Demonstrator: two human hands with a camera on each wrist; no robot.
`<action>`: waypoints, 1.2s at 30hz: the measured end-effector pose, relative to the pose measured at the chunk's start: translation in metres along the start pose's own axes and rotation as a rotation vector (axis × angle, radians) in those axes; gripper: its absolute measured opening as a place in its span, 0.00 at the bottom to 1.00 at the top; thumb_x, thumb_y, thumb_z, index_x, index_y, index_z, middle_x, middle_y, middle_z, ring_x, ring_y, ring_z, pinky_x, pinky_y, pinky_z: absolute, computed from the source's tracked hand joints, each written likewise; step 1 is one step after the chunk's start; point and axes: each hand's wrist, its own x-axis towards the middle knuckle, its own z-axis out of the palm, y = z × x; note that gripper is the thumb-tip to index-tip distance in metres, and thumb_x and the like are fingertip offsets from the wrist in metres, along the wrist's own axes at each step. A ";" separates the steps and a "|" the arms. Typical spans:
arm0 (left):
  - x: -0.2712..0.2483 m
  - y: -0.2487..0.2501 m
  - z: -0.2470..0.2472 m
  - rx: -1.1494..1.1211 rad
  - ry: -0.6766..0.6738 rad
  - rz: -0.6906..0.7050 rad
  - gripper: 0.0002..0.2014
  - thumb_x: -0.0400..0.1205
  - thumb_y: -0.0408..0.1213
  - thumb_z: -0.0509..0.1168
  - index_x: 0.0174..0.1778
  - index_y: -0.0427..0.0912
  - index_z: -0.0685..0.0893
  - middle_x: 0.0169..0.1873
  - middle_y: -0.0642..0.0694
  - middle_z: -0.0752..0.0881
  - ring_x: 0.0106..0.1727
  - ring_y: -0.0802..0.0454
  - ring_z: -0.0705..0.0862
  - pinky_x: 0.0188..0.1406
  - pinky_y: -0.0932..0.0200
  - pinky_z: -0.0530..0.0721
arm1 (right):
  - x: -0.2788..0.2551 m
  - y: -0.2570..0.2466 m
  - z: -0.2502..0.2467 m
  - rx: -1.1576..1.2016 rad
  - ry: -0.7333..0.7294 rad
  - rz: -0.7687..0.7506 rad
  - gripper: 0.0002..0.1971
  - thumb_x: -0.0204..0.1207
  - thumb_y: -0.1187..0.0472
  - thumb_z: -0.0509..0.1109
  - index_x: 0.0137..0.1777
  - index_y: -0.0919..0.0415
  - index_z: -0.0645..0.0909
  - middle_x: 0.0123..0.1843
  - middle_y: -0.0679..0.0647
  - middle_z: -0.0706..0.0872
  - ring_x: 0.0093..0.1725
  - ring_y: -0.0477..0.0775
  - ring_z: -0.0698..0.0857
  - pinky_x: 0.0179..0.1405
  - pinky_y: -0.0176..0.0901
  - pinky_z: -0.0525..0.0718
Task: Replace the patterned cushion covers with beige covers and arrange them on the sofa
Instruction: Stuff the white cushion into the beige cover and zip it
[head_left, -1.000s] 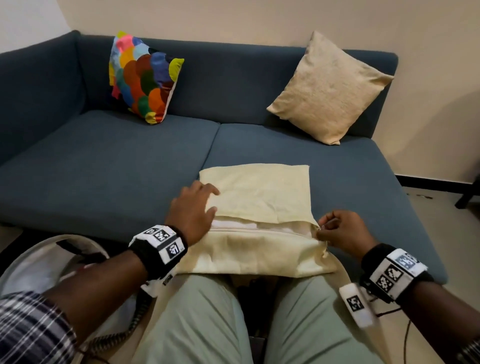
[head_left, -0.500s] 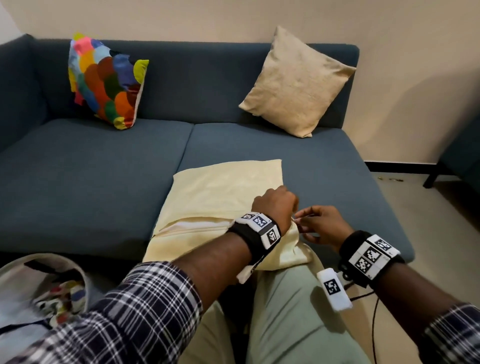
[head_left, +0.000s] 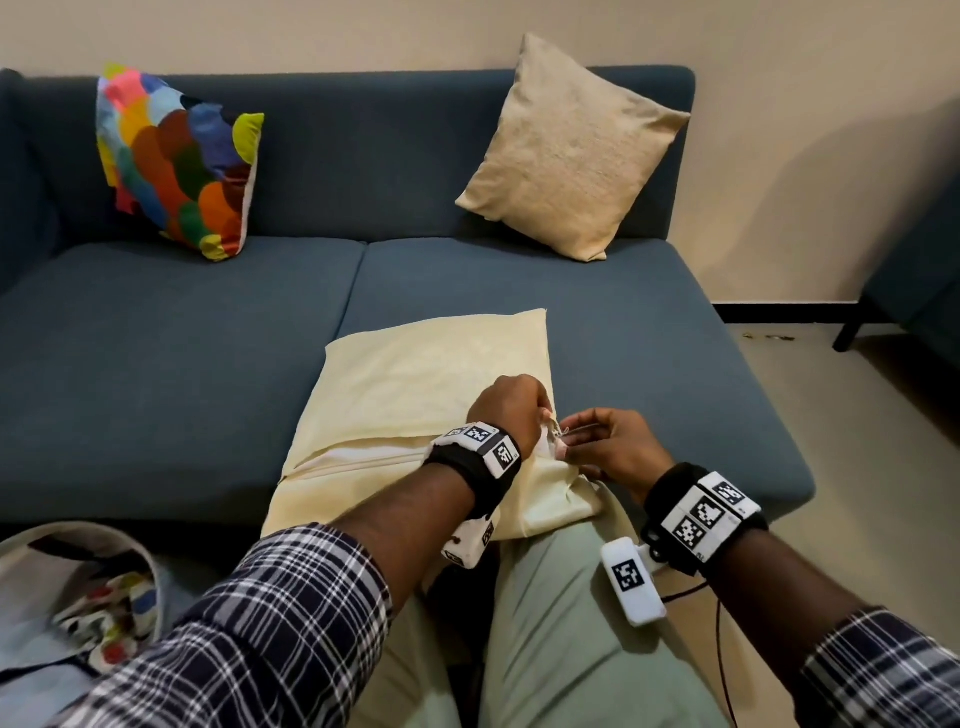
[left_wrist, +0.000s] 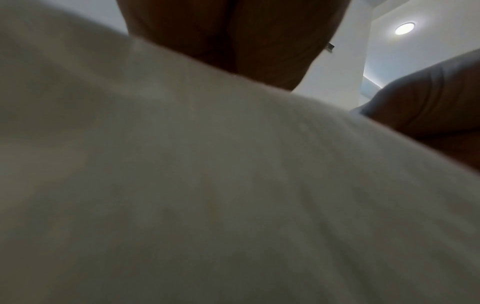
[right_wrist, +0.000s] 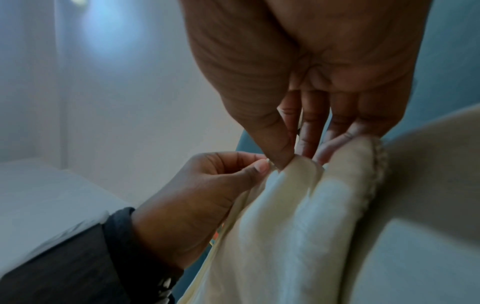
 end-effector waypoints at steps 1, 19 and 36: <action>0.001 0.000 0.001 -0.002 -0.007 -0.003 0.08 0.81 0.33 0.68 0.45 0.49 0.92 0.46 0.46 0.92 0.48 0.42 0.89 0.49 0.52 0.88 | 0.001 0.001 0.001 -0.015 0.005 -0.007 0.18 0.67 0.82 0.78 0.56 0.73 0.85 0.44 0.63 0.89 0.43 0.57 0.88 0.45 0.54 0.90; -0.011 0.002 0.011 0.120 0.100 0.058 0.04 0.85 0.46 0.66 0.50 0.54 0.84 0.51 0.50 0.84 0.53 0.45 0.81 0.51 0.48 0.81 | 0.011 0.016 0.002 0.132 0.031 0.007 0.04 0.81 0.68 0.73 0.49 0.64 0.91 0.42 0.57 0.92 0.38 0.50 0.88 0.35 0.39 0.86; -0.016 0.007 0.007 -0.012 0.047 -0.045 0.06 0.85 0.45 0.64 0.49 0.52 0.87 0.47 0.48 0.90 0.47 0.43 0.87 0.43 0.54 0.83 | 0.011 0.016 0.006 0.067 0.052 -0.081 0.07 0.68 0.72 0.83 0.44 0.66 0.89 0.38 0.59 0.93 0.37 0.52 0.91 0.30 0.36 0.84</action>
